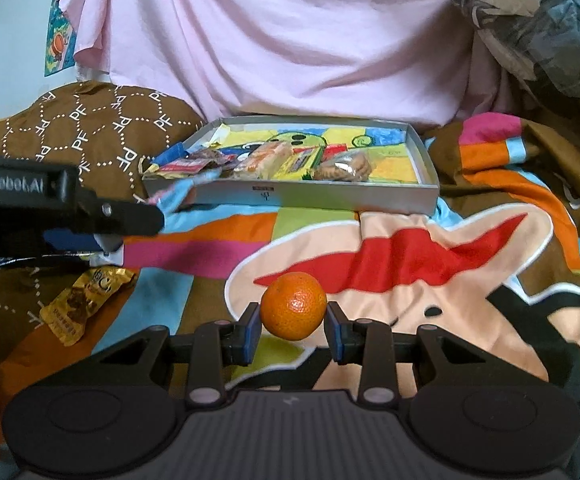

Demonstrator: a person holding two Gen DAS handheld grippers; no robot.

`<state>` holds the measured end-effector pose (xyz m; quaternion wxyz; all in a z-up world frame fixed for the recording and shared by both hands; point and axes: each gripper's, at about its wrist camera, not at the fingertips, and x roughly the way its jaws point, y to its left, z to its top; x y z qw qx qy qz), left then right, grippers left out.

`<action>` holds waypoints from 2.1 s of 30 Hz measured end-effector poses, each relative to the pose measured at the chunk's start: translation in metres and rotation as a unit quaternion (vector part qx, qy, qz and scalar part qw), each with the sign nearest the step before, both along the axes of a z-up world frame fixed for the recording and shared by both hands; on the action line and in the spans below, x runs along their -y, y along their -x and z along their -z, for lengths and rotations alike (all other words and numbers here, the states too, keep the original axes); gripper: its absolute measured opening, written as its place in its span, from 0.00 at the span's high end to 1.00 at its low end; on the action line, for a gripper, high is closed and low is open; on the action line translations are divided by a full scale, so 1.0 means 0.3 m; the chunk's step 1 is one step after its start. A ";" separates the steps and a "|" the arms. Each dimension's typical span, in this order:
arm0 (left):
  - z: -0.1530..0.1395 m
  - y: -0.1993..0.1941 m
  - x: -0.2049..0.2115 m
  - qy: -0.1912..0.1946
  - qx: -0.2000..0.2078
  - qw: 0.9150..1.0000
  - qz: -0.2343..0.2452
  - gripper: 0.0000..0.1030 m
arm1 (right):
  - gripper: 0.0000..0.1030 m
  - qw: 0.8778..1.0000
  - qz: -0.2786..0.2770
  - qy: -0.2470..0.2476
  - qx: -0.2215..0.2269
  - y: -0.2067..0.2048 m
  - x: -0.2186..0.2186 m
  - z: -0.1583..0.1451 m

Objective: Organize snacks
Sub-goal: 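Lift the candy pack and orange and carry both over the grey tray, then lower both snacks into the grey tray and open both tools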

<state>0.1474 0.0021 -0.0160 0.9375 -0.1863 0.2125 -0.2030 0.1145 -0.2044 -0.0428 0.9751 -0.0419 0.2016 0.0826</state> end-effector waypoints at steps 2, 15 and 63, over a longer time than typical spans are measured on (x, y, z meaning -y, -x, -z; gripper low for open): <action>-0.023 -0.025 -0.004 -0.002 0.011 1.000 -0.007 0.47 | 0.63 1.000 -0.001 -0.004 0.005 -0.030 -0.004 -0.016; -0.148 -0.359 -0.058 -0.031 0.035 0.995 -0.084 0.47 | 0.63 0.994 -0.047 0.031 0.093 -0.356 -0.095 -0.194; -0.188 -0.408 -0.132 -0.083 0.021 0.984 -0.157 0.01 | 0.00 0.993 -0.016 0.015 0.116 -0.405 -0.125 -0.201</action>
